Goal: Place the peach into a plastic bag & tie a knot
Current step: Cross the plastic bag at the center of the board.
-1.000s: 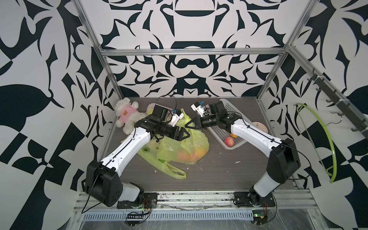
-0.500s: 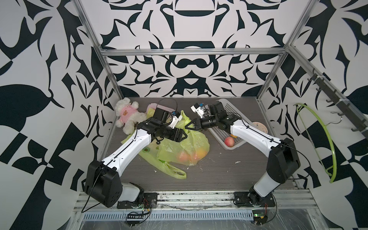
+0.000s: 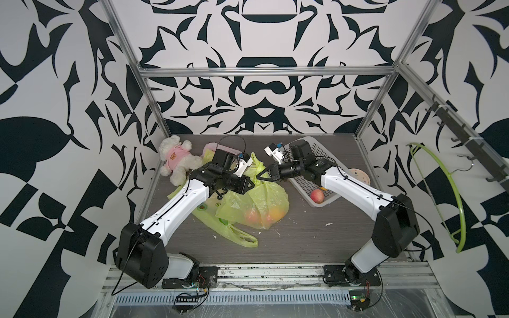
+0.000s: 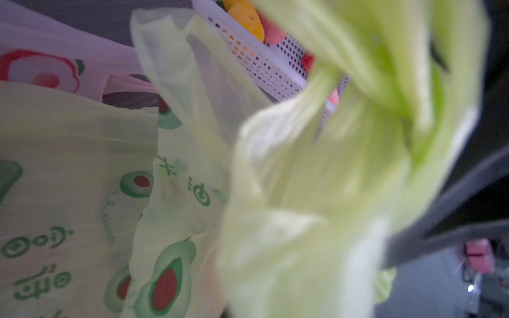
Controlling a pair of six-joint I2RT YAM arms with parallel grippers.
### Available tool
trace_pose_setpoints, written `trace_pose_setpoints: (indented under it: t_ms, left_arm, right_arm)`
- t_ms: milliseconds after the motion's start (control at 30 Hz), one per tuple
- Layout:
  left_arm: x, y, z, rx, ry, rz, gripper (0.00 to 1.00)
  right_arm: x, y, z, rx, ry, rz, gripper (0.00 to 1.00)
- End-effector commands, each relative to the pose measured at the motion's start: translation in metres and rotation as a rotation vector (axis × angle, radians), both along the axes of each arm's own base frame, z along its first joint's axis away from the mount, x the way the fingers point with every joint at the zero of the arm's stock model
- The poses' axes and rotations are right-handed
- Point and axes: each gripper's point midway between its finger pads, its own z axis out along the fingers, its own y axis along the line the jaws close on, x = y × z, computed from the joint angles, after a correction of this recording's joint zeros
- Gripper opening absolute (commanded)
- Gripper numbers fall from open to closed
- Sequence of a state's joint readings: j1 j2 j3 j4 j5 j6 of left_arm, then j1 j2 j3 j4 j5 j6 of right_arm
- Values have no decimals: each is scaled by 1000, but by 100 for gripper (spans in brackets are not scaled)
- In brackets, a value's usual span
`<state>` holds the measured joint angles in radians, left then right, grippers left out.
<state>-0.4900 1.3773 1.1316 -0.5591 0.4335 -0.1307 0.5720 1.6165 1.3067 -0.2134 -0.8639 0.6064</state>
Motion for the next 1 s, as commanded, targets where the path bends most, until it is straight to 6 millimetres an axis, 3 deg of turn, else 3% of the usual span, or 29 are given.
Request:
trace_pose_setpoints:
  t_ms: [0, 367, 967]
  left_arm:
    - [-2, 9, -8, 54, 13, 16, 0]
    - [3, 21, 10, 73, -53, 60, 0]
    - [-12, 20, 33, 26, -54, 24, 0]
  right_arm:
    - [-15, -2, 30, 64, -54, 55, 0]
    - [-18, -16, 24, -5, -80, 57, 0]
    - [-2, -28, 7, -135, -120, -12, 0]
